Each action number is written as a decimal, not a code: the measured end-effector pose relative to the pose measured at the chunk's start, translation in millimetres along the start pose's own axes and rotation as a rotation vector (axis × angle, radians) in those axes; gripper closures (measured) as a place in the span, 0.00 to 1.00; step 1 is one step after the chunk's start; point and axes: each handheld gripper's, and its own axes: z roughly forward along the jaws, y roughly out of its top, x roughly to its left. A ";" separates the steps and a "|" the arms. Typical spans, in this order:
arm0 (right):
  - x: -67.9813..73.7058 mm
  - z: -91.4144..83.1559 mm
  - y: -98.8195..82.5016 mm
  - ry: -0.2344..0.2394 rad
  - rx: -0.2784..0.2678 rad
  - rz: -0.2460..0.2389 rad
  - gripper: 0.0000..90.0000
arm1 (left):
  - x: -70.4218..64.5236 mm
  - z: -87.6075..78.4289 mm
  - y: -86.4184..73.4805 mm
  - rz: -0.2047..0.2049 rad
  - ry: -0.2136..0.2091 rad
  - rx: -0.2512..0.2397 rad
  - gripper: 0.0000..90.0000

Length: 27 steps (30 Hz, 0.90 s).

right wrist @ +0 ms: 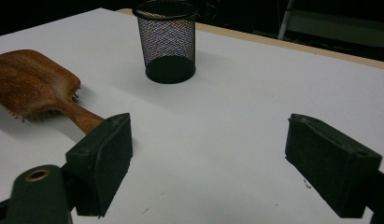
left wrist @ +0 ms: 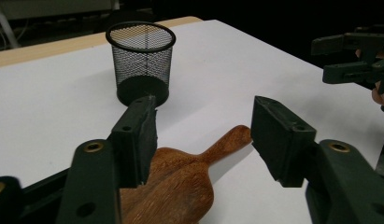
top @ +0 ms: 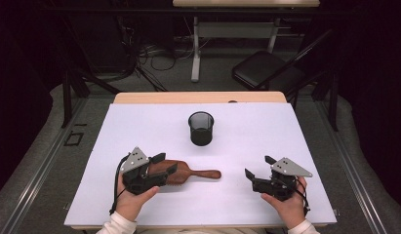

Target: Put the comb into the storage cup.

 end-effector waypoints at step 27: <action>-4.1 7.6 -2.2 0.020 0.022 0.030 0.17 | -15.1 86.0 4.9 -0.090 -0.004 0.179 0.91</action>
